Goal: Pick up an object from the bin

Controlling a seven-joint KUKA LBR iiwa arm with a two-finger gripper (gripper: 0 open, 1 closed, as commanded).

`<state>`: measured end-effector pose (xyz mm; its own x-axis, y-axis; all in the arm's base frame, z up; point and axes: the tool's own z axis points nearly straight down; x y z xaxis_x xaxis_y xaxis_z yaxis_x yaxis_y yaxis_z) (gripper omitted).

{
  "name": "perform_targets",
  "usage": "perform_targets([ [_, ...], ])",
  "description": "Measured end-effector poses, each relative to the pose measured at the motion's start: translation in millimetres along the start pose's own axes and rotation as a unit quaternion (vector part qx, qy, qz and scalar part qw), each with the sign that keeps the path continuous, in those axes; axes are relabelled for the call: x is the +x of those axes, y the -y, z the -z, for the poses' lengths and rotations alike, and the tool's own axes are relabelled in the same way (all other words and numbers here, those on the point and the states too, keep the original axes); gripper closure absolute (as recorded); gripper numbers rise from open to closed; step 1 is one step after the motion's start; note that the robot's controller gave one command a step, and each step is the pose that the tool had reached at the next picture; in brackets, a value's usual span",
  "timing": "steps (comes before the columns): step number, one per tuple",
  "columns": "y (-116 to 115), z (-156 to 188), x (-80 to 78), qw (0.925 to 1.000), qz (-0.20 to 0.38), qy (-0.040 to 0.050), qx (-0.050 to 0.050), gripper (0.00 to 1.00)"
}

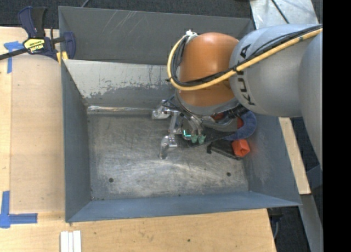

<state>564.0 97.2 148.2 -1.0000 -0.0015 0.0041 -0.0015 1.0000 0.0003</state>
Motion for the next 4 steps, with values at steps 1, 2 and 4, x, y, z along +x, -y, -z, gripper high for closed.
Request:
perform_targets([
  [1, 97.6, -65.2, -34.5, 0.9992, 0.04, 0.0056, -0.001, 0.0],
  [2, 138.8, -51.6, -49.6, 0.9997, -0.024, 0.0018, -0.004, 0.0],
  [4, 160.1, -70.1, -52.1, 0.9993, -0.037, 0.0054, -0.009, 0.0],
])
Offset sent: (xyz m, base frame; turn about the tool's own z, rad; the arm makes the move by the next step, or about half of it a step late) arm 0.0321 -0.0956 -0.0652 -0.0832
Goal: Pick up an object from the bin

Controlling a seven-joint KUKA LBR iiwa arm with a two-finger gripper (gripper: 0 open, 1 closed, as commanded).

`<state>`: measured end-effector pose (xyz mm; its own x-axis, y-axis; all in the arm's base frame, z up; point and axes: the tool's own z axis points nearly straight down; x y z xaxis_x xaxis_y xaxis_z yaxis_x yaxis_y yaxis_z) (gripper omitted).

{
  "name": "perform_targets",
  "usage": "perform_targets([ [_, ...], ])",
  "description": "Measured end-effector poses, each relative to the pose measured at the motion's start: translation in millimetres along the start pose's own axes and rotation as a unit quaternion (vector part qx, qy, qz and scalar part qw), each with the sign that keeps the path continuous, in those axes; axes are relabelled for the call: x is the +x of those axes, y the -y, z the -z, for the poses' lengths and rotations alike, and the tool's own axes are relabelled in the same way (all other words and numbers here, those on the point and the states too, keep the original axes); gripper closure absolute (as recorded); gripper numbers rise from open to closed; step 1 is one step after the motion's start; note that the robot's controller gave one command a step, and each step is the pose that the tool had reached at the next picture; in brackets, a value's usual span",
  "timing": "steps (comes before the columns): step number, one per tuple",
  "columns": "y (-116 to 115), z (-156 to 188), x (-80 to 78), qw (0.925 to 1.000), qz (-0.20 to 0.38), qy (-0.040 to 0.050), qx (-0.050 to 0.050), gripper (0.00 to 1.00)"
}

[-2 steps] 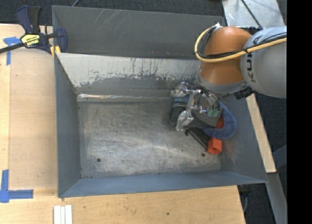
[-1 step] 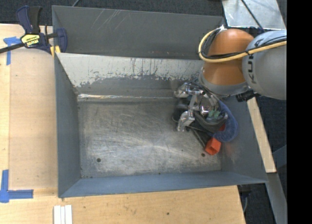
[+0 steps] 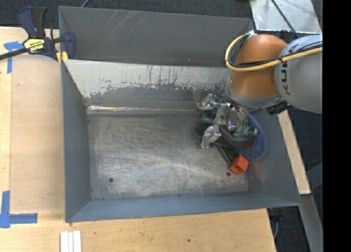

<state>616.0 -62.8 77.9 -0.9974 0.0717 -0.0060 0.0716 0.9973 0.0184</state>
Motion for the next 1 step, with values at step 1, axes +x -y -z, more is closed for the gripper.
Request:
perform_targets([
  [1, 0.5, 0.2, 0.0, 1.0, -0.002, 0.0002, -0.001, 1.0],
])
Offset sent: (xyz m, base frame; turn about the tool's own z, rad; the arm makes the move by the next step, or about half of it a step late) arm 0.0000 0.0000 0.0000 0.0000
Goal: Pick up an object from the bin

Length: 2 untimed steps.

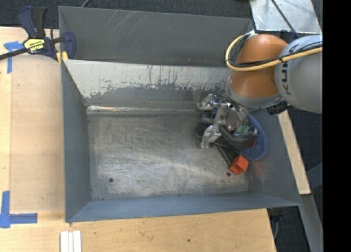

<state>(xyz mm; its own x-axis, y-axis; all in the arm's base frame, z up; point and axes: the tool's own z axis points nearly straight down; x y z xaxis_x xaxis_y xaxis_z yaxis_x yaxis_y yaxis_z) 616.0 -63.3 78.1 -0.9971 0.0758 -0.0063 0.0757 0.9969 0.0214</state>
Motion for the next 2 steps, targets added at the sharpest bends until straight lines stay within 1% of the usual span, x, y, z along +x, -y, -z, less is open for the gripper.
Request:
perform_targets([
  [1, 12.6, 103.2, 23.5, 0.9999, -0.009, -0.0027, 0.007, 1.0],
  [2, 15.1, 117.6, 30.1, 0.9999, -0.008, -0.0041, 0.009, 1.0],
])
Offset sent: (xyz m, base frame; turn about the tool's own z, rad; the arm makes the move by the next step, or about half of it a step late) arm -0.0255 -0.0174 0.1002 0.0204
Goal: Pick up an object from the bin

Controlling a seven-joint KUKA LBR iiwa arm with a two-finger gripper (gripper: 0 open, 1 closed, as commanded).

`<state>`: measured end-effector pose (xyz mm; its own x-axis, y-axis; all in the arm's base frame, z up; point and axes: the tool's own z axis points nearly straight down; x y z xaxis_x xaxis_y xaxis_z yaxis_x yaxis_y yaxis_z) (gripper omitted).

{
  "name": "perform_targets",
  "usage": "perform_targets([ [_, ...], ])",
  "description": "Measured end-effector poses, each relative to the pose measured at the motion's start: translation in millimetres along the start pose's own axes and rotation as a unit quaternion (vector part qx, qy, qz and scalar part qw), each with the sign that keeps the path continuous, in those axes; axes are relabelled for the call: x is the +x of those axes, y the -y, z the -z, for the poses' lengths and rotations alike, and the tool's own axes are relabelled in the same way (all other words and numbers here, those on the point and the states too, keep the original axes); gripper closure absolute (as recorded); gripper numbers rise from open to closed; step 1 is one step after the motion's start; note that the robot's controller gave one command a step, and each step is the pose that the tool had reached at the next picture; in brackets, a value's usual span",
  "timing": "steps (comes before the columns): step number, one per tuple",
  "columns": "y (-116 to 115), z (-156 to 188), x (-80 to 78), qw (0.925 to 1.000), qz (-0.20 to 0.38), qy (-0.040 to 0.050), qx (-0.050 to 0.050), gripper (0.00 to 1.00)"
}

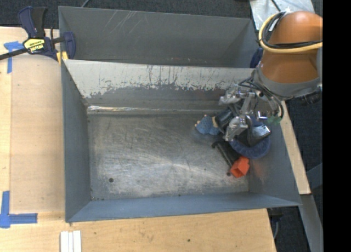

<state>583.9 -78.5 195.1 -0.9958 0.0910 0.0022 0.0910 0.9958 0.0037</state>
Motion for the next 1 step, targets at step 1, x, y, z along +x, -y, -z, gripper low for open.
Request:
perform_targets([
  [1, 42.9, 112.4, 27.8, 0.972, 0.235, 0.0015, 0.003, 1.0],
])
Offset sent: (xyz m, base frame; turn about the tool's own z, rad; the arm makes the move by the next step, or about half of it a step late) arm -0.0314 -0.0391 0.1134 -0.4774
